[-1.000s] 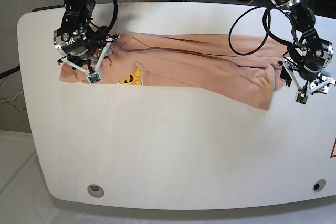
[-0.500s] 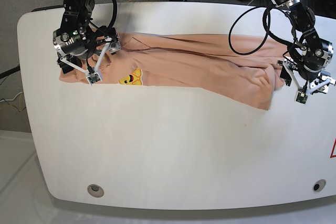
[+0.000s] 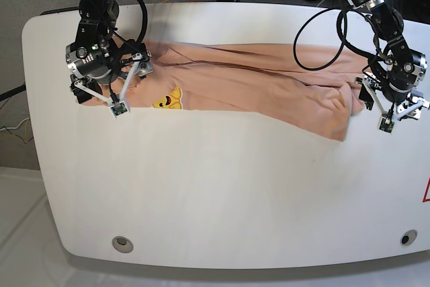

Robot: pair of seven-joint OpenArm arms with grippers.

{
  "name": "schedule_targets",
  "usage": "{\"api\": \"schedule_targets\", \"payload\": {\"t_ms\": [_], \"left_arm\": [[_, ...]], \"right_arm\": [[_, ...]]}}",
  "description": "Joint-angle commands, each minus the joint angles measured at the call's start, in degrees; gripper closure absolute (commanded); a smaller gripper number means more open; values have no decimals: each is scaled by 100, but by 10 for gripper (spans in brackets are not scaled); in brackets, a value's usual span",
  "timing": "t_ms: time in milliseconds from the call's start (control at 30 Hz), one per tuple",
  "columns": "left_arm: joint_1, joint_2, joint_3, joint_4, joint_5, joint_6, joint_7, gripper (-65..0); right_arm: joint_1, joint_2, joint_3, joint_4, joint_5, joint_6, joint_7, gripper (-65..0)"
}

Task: Fold the T-shirt properly
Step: 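Reposition the left gripper along the strip's hem end and regrasp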

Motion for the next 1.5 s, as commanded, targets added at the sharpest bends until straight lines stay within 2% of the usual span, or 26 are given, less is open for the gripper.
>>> {"api": "schedule_targets", "payload": {"t_ms": [0, 33, 133, 167, 200, 267, 333, 467, 867, 1000, 1467], "left_arm": [[-77, -91, -23, 105, -18, 36, -93, -432], [-77, -91, -31, 113, -18, 36, -93, -432], [-77, -91, -31, 131, -18, 36, -93, -432], [-77, -91, -31, 131, -18, 36, -93, -432], [-77, -91, -40, 131, -18, 36, -93, -432], [-77, -64, -137, 131, -27, 36, -93, -432], [-77, -64, -269, 131, -27, 36, -93, -433], [-95, -38, -348, 131, -62, 36, -93, -435], [-121, 314, -374, 105, -634, 36, -40, -437], [-130, 358, -374, 105, -792, 36, 364, -439], [-227, 296, -664, 105, -1917, 36, 1797, -440]], "right_arm": [[105, 31, -241, 119, 32, 25, 87, -523], [141, 31, -311, 119, 32, 25, 87, -455], [193, 22, -487, 92, 6, -10, 87, -184], [193, -5, -522, 84, 6, -28, 87, -63], [202, -13, -531, 84, -3, -28, 87, 0], [202, -22, -558, 75, -3, -28, 87, 0], [202, -22, -558, 48, -3, -28, 87, -58], [255, -31, -566, -136, 6, -28, 95, 0], [237, -13, -566, -373, 6, -28, 271, 0], [237, -5, -566, -373, 6, -28, 271, 0], [229, 22, -566, -373, 6, 16, 271, 0]]}}
